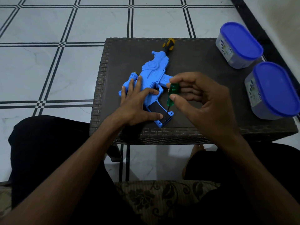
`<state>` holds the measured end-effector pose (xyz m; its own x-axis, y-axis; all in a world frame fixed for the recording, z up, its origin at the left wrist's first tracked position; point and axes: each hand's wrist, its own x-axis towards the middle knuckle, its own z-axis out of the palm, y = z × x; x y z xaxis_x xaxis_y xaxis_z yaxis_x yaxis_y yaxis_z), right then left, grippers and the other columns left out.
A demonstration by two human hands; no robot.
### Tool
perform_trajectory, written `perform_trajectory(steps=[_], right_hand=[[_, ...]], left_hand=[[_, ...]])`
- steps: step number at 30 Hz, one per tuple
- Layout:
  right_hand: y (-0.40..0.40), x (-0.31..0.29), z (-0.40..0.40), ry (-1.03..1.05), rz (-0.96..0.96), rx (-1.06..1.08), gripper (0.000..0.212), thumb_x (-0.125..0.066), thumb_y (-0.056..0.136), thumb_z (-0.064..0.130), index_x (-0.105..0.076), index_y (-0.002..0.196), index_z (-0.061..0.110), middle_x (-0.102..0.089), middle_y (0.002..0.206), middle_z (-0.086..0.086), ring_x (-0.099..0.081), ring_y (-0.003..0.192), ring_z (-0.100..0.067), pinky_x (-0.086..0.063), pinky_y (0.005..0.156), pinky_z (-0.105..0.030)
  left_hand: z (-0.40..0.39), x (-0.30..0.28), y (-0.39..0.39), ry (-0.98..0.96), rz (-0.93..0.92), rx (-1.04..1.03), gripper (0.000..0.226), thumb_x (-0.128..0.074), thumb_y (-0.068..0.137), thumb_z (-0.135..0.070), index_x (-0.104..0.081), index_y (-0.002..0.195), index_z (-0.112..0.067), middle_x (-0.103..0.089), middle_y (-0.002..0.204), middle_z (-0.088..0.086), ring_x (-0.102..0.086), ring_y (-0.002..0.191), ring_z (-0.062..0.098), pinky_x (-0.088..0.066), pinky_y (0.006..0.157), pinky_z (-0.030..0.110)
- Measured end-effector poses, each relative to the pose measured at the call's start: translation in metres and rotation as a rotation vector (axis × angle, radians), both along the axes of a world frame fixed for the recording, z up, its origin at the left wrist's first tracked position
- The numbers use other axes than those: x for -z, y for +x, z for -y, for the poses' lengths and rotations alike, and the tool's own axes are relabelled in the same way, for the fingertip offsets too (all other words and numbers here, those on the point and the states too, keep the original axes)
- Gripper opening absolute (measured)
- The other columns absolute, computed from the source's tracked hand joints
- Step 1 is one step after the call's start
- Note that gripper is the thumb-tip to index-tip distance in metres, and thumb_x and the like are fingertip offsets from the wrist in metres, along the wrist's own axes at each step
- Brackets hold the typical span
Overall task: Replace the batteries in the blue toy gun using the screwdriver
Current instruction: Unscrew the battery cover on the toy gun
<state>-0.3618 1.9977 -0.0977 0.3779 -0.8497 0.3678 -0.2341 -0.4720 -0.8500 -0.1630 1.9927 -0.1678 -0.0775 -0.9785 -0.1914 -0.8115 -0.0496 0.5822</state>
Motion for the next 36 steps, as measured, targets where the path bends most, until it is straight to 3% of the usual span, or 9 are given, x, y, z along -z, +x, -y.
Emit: perform_trajectory(steps=[17, 26, 33, 36], right_hand=[[-0.0034, 0.0026, -0.0005, 0.028, 0.035, 0.008, 0.027, -0.071, 0.084, -0.001, -0.066, 0.109, 0.009, -0.072, 0.104, -0.006, -0.07, 0.098, -0.014, -0.057, 0.084, -0.025], [0.0004, 0.0006, 0.0009, -0.074, 0.001, -0.014, 0.027, -0.08, 0.08, 0.009, -0.064, 0.101, 0.012, -0.064, 0.1, -0.004, -0.065, 0.086, -0.012, -0.056, 0.073, -0.022], [0.0006, -0.0017, -0.0002, -0.081, -0.043, -0.024, 0.032, -0.059, 0.084, -0.012, -0.063, 0.11, 0.006, -0.07, 0.105, -0.002, -0.068, 0.099, -0.009, -0.052, 0.083, -0.018], [-0.0003, -0.0009, -0.0009, -0.103, -0.062, -0.05, 0.024, -0.064, 0.085, -0.007, -0.067, 0.106, 0.005, -0.069, 0.103, 0.0, -0.068, 0.091, -0.01, -0.052, 0.08, -0.018]], left_hand=[[0.001, 0.0009, 0.0004, 0.004, -0.004, 0.002, 0.072, -0.078, 0.068, -0.052, -0.044, 0.131, -0.043, 0.017, 0.161, 0.002, 0.027, 0.145, 0.021, 0.02, 0.114, 0.045], [0.0007, -0.0002, 0.0001, 0.002, 0.008, 0.004, 0.072, -0.078, 0.069, -0.051, -0.044, 0.131, -0.042, 0.016, 0.161, 0.003, 0.027, 0.145, 0.021, 0.019, 0.114, 0.046], [0.0004, 0.0, -0.0004, -0.002, 0.002, -0.002, 0.071, -0.079, 0.069, -0.05, -0.045, 0.131, -0.041, 0.016, 0.161, 0.003, 0.027, 0.145, 0.021, 0.02, 0.114, 0.046], [0.0, 0.0, -0.0002, -0.005, 0.001, -0.002, 0.071, -0.079, 0.069, -0.05, -0.045, 0.13, -0.04, 0.016, 0.162, 0.003, 0.026, 0.145, 0.022, 0.019, 0.115, 0.046]])
